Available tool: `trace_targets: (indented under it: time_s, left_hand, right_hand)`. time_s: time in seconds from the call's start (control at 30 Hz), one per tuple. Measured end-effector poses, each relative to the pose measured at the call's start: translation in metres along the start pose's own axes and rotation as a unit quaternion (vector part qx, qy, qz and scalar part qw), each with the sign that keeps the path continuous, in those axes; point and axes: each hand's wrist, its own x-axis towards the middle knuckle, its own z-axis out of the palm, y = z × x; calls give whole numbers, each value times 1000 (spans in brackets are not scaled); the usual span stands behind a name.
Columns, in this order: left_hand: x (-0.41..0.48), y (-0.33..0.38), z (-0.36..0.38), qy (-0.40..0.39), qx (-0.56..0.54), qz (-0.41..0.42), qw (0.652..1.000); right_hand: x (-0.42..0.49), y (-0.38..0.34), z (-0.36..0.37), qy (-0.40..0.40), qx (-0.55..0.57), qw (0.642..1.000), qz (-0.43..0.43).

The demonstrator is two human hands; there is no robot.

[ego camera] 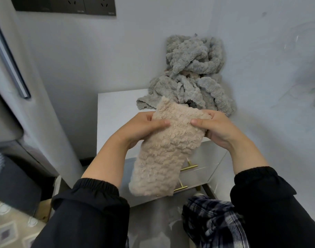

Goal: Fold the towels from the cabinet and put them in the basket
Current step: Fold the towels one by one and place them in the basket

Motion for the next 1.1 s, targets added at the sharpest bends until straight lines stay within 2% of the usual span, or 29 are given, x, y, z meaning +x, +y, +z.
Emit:
trace_targets:
  time_s: [0.07, 0.17, 0.33, 0.5, 0.63, 0.73, 0.87, 1.1]
  left_hand:
    - [0, 1, 2, 31, -8, 0, 999]
    - [4, -2, 2, 81, -17, 11, 996]
    - [7, -5, 1, 151, -44, 26, 987]
    - [3, -6, -15, 84, 44, 9, 995]
    - [1, -5, -19, 132, 197, -3, 972]
    - [2, -6, -19, 158, 201, -27, 966]
    - [2, -3, -18, 130, 38, -45, 990]
    - [20, 6, -23, 182, -121, -59, 974]
  right_hand:
    - [1, 1, 5, 14, -23, 1000, -11]
    - [7, 4, 6, 72, 5, 997, -27]
    - [10, 10, 4, 29, -10, 999, 33]
    - [14, 14, 3, 121, -168, 978, -5]
    - [11, 11, 4, 131, -240, 962, -13]
    - [11, 9, 5, 122, -191, 974, 31]
    - [8, 2, 14, 79, -65, 993, 58]
    - [33, 1, 20, 81, 115, 985, 98]
